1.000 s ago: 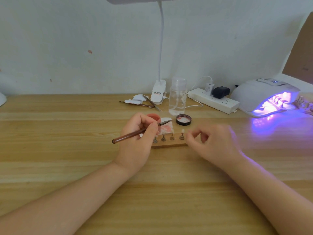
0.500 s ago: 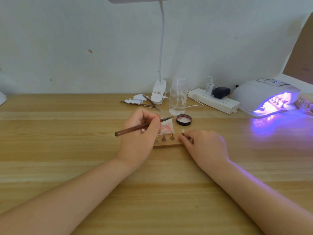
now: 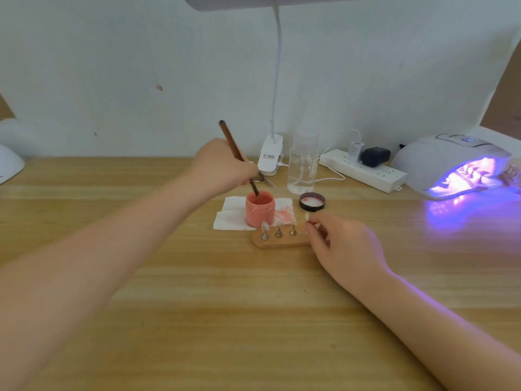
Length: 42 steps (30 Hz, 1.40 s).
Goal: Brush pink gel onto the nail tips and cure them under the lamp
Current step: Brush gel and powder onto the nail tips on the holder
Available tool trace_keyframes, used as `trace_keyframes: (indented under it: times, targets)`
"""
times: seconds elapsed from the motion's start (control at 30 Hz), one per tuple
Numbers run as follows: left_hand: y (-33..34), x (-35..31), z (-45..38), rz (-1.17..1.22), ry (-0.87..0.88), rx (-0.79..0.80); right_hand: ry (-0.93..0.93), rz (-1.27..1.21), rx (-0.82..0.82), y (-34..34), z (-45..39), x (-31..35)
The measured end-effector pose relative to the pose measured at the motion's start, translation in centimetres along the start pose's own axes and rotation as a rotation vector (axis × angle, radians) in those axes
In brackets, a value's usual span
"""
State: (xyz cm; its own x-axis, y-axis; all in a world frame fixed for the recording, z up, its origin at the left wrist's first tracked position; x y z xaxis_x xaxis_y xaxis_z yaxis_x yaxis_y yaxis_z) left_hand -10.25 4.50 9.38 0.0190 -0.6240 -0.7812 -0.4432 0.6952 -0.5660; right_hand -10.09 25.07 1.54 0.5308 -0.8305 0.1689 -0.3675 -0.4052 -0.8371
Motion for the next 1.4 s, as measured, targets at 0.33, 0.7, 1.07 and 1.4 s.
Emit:
trace_keyframes:
  times: [0.33, 0.7, 1.07, 1.4]
  targets:
    - [3.0, 0.7, -0.9, -0.07, -0.143, 0.206, -0.031, -0.165, -0.041, 0.0, 0.2, 0.0]
    - [0.3, 4.2, -1.5, 0.453, -0.377, 0.043, 0.014, -0.18, 0.007, 0.6, 0.1, -0.5]
    - [-0.4, 8.5, 0.4, 0.734, -0.647, 0.077, 0.036, -0.242, 0.022, 0.5, 0.0, -0.6]
    - [-1.2, 8.7, 0.1, 0.768, -0.622, 0.039, 0.04, -0.252, 0.031, 0.6, 0.0, -0.7]
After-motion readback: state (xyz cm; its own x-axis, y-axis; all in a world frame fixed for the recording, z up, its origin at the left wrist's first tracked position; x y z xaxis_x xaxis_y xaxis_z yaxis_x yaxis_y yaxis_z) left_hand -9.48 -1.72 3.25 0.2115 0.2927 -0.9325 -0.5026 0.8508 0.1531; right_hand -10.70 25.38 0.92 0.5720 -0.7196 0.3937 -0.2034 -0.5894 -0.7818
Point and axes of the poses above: each hand's wrist, its own z-axis away from the middle knuckle, its own y-axis out of the palm, x = y × z, the point moved 6 cm from there along -z, towards the middle knuckle, and after that the axes turned 12 degrees about z, right-handed, at the moved point
